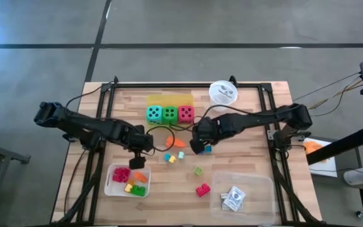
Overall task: Pick & Place Toys
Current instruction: Put the blue game piece into the white bin
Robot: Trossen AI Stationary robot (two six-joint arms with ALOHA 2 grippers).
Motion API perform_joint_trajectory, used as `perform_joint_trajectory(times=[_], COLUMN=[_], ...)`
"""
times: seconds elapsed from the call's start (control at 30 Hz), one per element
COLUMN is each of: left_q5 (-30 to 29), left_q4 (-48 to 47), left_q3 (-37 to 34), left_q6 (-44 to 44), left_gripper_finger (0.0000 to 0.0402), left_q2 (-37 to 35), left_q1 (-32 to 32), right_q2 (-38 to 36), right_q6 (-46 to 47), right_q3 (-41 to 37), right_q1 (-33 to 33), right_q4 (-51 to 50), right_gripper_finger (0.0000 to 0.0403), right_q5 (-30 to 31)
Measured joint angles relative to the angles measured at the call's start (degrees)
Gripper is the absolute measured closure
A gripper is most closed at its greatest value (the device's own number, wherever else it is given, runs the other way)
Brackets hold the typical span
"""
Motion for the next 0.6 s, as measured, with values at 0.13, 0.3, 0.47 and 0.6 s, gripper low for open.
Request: perform_joint_trajectory(times=[0.13, 0.3, 0.47, 0.6], left_q5=[-0.03, -0.14, -0.24, -0.24], left_q4=[0.0, 0.04, 0.16, 0.3], left_q3=[0.0, -0.02, -0.86, -3.06], left_q6=[1.45, 1.61, 1.36, 1.36], left_gripper_finger=[0.0034, 0.0034, 0.0034, 0.0034], left_q2=[-0.92, -3.28, -5.06, -6.5], left_q1=[-0.92, -1.88, -4.0, -5.34], right_q2=[1.8, 5.78, 8.44, 9.65], right_q6=[2.01, 1.97, 1.41, 1.4], right_q3=[-1.28, 0.98, 2.1, 2.08], right_q1=[-0.43, -0.66, -1.31, -2.17], right_q4=[-0.12, 0.29, 0.42, 0.64], right_gripper_finger=[0.0016, 0.0016, 0.0016, 0.0016], right_q5=[-0.91, -1.93, -2.15, -2.94])
